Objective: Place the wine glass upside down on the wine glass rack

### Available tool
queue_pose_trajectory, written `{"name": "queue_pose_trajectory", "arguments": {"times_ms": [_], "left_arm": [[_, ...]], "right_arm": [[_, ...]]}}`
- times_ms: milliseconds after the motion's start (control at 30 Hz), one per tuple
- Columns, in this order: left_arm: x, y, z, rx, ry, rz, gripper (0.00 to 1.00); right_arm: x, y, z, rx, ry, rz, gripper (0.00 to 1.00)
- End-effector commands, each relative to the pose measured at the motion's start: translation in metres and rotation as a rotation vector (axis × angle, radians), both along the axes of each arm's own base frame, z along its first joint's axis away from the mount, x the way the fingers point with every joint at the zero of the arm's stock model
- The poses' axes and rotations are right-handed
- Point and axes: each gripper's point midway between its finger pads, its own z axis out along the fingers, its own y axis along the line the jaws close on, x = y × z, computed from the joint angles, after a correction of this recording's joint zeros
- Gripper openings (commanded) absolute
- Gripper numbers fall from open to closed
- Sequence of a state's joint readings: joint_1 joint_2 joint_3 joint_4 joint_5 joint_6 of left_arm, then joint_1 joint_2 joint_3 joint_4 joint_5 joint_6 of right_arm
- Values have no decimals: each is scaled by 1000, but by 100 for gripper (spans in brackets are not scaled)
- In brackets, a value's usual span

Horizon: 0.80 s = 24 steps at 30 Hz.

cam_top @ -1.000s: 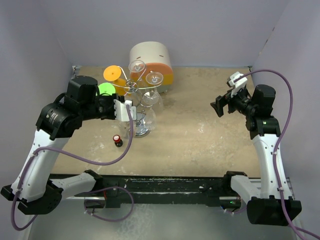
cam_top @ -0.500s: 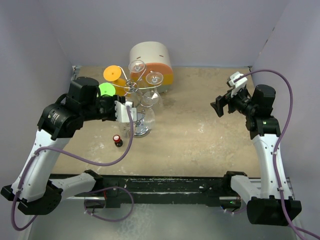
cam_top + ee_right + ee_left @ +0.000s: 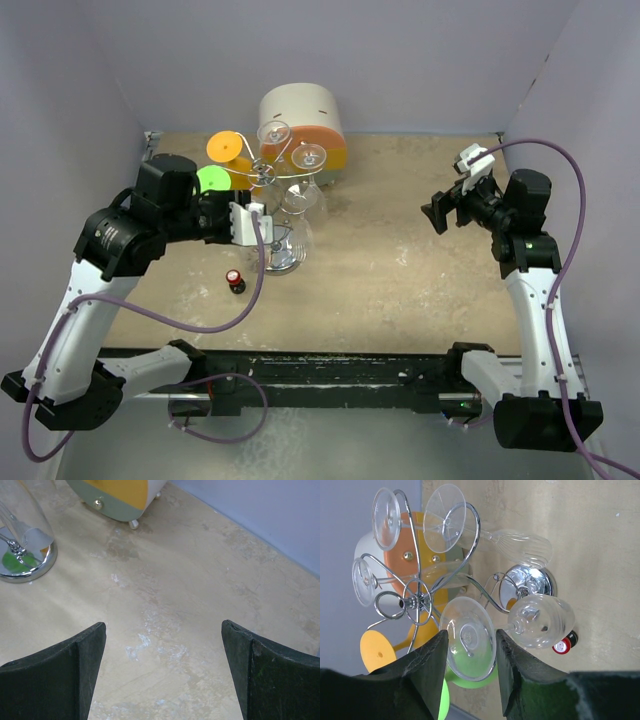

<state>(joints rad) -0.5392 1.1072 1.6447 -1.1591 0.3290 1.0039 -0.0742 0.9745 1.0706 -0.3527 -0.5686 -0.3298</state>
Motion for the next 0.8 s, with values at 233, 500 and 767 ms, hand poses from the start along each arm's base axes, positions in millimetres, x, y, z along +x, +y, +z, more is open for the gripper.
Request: {"name": "queue_pose_trajectory", "arguments": {"times_ms": [233,500,767], "left_arm": [[-10,-7,21,-81,-44,-39,52],[-3,2,27,-115,-71,55,62],[5,22,57,-277,-115,232,96]], "right_arm": [[-1,1,8,-8,-46,18,100],[3,-5,12,2,-52,-29,100],[13,-23,14,20,-60,-153,100]]}}
